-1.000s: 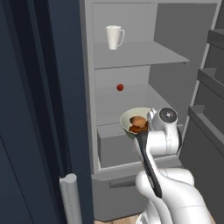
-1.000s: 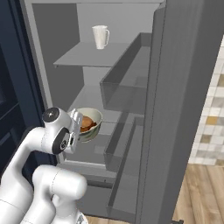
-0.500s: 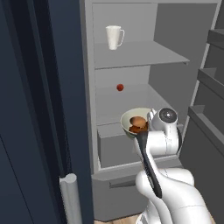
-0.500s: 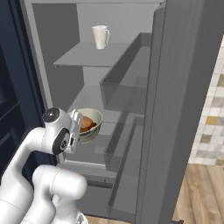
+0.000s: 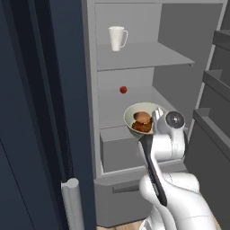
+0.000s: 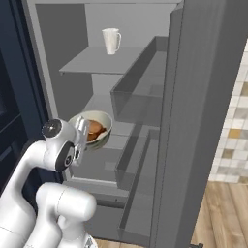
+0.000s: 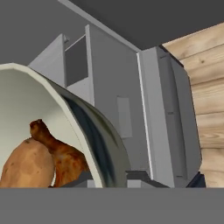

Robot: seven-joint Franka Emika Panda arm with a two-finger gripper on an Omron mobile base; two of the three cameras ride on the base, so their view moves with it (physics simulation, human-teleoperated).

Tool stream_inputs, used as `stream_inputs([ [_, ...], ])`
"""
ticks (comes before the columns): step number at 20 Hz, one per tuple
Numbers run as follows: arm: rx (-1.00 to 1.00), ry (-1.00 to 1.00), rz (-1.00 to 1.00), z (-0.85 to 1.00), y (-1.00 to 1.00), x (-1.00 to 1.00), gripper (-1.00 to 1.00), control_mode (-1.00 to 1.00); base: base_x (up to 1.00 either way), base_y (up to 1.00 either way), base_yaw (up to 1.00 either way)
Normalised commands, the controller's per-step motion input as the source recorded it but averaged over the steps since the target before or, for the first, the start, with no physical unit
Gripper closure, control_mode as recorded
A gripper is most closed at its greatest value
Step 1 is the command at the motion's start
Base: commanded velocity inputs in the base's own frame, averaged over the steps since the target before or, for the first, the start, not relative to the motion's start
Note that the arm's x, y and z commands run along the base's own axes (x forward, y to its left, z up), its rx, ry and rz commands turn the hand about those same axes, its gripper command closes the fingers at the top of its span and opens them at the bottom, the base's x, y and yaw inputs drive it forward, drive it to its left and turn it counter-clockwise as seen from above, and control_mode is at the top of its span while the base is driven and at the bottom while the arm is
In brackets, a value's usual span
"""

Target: Pick the chicken drumstick and potato from their plates and place them in the bowl. Then put the bowl in the fridge.

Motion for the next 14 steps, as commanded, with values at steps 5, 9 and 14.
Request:
stream_inputs([
  [5, 0.02, 0.06, 0.0, 0.33, 0.0, 0.3, 1.0, -1.0, 0.0, 0.0, 0.0],
  [9, 0.0, 0.23, 0.01, 0.12, 0.0, 0.63, 1.0, -1.0, 0.0, 0.0, 0.0],
  [14, 0.0, 0.04, 0.08, -0.02, -0.01, 0.73, 1.0, -1.0, 0.0, 0.0, 0.0],
])
